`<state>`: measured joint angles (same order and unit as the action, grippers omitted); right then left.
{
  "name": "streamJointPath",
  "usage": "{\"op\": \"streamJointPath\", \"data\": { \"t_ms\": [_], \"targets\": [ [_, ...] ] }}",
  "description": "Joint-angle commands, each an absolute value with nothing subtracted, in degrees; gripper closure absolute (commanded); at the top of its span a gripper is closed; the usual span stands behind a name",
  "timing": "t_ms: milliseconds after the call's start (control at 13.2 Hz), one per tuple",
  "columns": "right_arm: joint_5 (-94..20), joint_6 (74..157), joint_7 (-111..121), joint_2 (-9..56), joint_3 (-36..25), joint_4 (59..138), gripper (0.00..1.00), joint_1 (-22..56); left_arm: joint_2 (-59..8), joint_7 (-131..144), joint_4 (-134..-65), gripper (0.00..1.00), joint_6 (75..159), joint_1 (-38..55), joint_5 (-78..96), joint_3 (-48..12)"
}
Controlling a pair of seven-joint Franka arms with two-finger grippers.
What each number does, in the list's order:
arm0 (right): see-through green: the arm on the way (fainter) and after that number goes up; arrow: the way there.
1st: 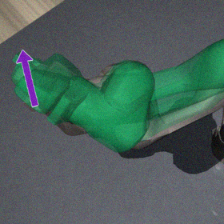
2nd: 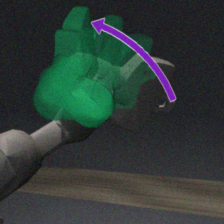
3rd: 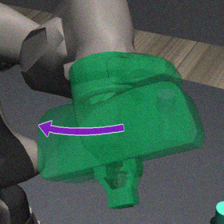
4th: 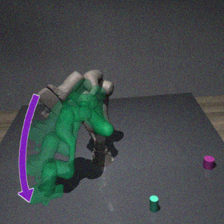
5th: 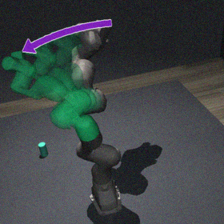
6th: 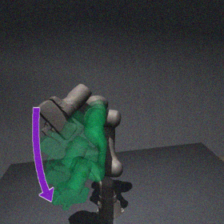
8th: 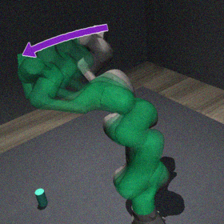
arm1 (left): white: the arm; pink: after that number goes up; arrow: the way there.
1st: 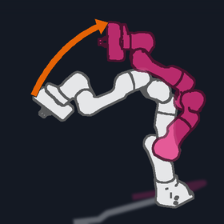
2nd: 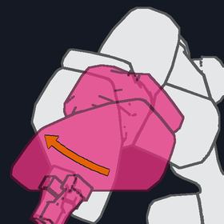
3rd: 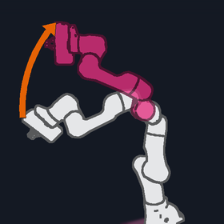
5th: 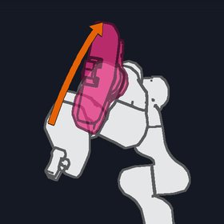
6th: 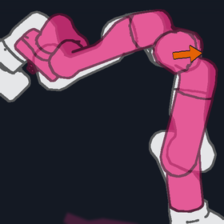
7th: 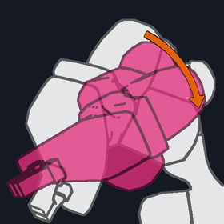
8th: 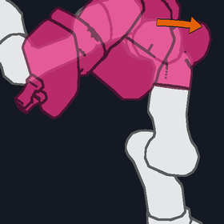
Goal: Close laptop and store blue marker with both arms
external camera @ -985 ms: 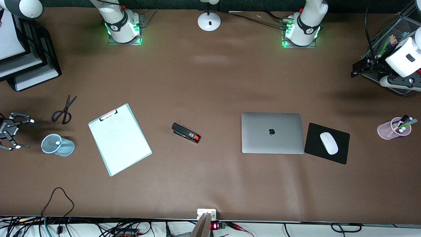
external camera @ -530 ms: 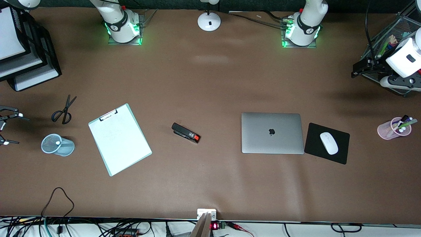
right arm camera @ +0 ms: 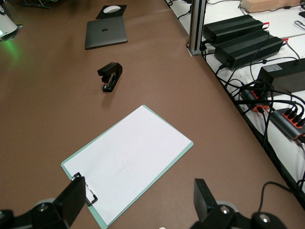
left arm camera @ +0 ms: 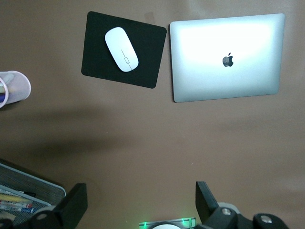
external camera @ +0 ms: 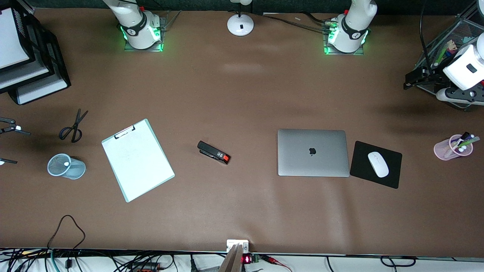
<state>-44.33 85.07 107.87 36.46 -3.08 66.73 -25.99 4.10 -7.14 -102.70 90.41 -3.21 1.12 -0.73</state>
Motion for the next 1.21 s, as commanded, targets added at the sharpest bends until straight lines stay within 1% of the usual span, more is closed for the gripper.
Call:
{"op": "streamJointPath", "data": {
  "t_ms": [0,227,606,833,1136],
  "targets": [
    [-41.5,82.8,103.1,35.4,-2.9,64.1,0.00,-24.6,2.6,-7.6,-100.0,0.00,88.9,-3.9,2.4,-1.1],
    [-38.9,81.8,98.4,34.8,-3.1,61.9,0.00,-21.9,2.6,-7.5,-100.0,0.00,88.9,-3.9,2.5,-1.1],
    [-31.6,82.6,81.3,29.2,-3.2,62.3,0.00,-15.7,2.6,-7.5,-100.0,0.00,88.9,-3.9,2.5,-1.1],
    [-26.6,83.8,70.4,24.2,-3.2,67.8,0.00,-11.0,2.6,-7.5,-100.0,0.00,88.9,-3.9,2.5,-1.1],
    [-22.2,85.5,55.2,20.1,-3.4,71.9,0.00,-4.5,2.6,-7.5,-100.0,0.00,88.9,-3.9,2.5,-1.1]
  ]
}}
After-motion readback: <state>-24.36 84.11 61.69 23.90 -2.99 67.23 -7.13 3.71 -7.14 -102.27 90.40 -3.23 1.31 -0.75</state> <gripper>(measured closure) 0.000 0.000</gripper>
